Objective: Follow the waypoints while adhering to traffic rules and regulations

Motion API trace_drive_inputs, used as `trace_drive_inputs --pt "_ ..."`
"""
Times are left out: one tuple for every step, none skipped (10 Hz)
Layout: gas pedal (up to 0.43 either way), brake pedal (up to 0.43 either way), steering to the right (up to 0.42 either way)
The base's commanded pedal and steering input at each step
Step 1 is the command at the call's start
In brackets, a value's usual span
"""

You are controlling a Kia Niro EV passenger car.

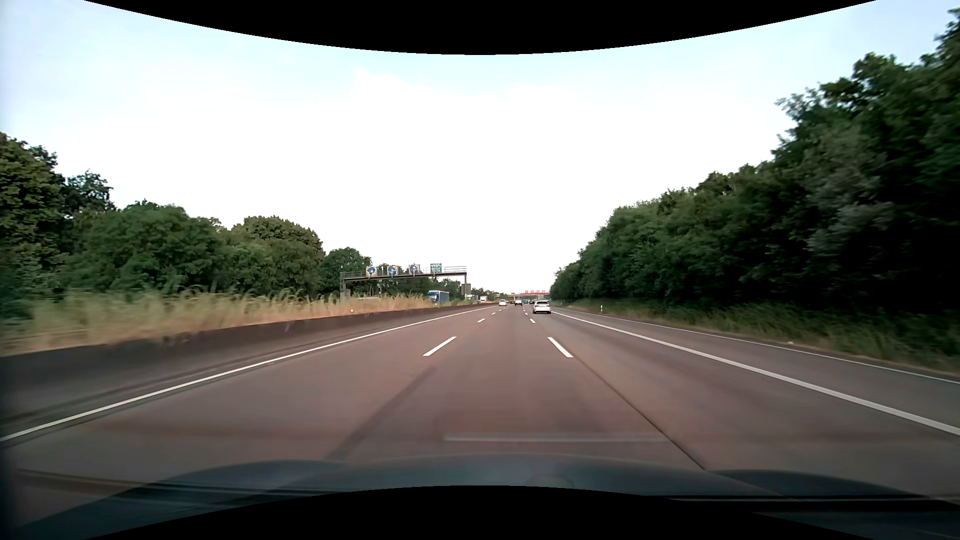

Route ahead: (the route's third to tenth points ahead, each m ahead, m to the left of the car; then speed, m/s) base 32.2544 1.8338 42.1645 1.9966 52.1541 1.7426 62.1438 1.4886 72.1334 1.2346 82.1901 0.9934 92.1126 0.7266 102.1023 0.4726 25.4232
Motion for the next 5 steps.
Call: trace_drive_inputs --pt "0.189 0.000 -0.001" --pt "0.189 0.000 0.000" --pt "0.189 0.000 -0.001" --pt "0.189 0.000 -0.001" --pt "0.189 0.000 -0.001"
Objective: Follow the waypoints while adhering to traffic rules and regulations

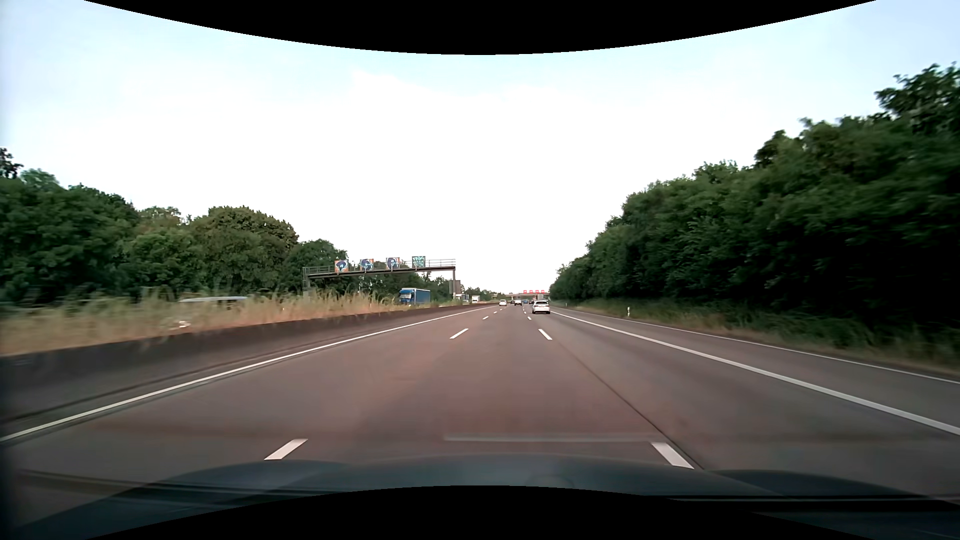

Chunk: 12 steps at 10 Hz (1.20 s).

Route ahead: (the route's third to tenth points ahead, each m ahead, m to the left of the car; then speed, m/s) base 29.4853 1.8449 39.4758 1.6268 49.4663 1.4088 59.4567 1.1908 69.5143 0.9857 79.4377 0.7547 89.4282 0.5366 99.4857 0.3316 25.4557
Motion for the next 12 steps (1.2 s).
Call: trace_drive_inputs --pt "0.189 0.000 -0.001" --pt "0.189 0.000 -0.001" --pt "0.189 0.000 -0.001" --pt "0.189 0.000 0.000" --pt "0.189 0.000 -0.001" --pt "0.189 0.000 -0.001" --pt "0.189 0.000 -0.001" --pt "0.189 0.000 -0.001" --pt "0.189 0.000 -0.001" --pt "0.189 0.000 -0.001" --pt "0.189 0.000 -0.001" --pt "0.189 0.000 -0.001"
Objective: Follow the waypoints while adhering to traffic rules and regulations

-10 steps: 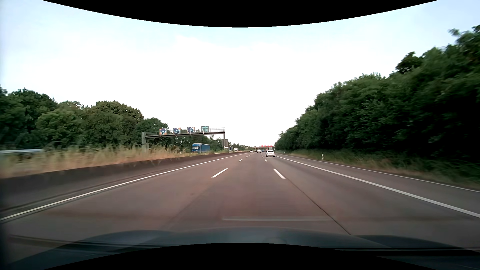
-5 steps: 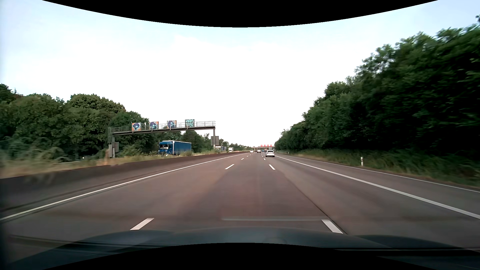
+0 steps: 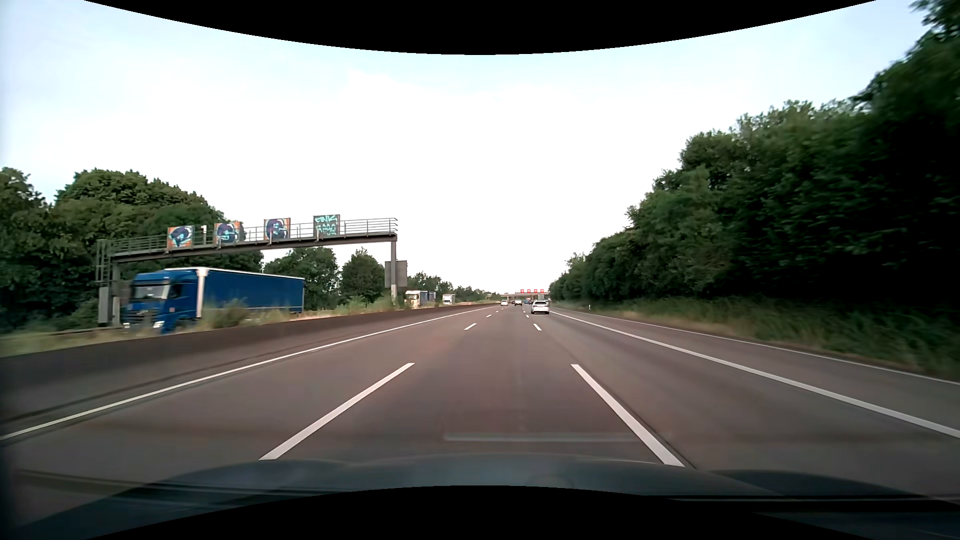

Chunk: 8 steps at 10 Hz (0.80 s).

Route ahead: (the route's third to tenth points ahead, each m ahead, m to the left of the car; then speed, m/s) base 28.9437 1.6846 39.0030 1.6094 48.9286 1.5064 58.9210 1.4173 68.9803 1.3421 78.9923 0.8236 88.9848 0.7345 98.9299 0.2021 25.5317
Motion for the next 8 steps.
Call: trace_drive_inputs --pt "0.189 0.000 -0.001" --pt "0.189 0.000 -0.001" --pt "0.189 0.000 -0.001" --pt "0.189 0.000 -0.001" --pt "0.189 0.000 -0.001" --pt "0.189 0.000 -0.001" --pt "0.189 0.000 -0.001" --pt "0.189 0.000 -0.001"
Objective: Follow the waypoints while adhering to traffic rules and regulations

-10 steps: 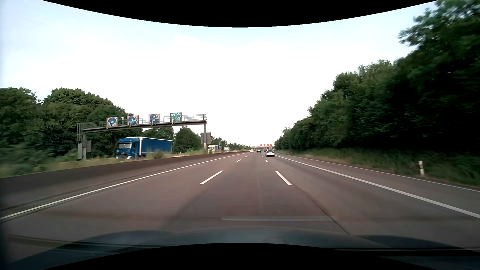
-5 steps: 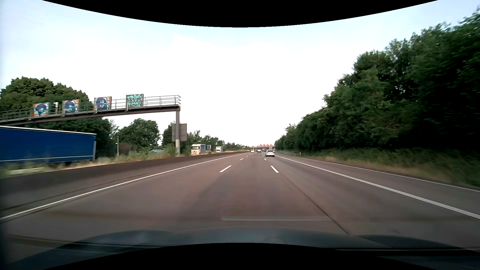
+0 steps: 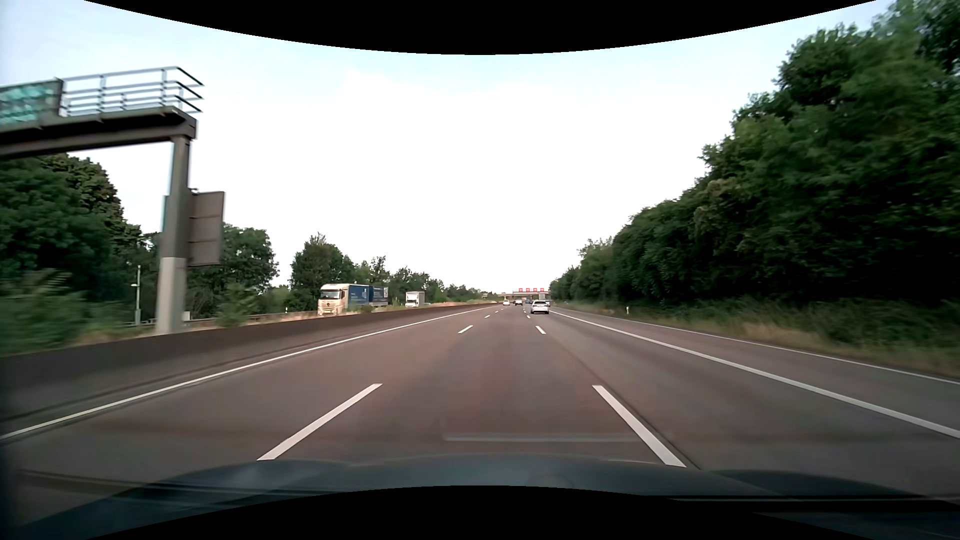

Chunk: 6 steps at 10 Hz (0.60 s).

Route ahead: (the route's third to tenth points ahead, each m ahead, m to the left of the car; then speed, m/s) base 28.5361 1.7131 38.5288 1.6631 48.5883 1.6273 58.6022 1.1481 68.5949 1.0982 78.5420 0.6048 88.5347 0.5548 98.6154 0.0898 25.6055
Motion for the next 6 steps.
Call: trace_drive_inputs --pt "0.189 0.000 -0.001" --pt "0.189 0.000 -0.001" --pt "0.189 0.000 -0.001" --pt "0.189 0.000 -0.001" --pt "0.189 0.000 -0.001" --pt "0.189 0.000 -0.001"
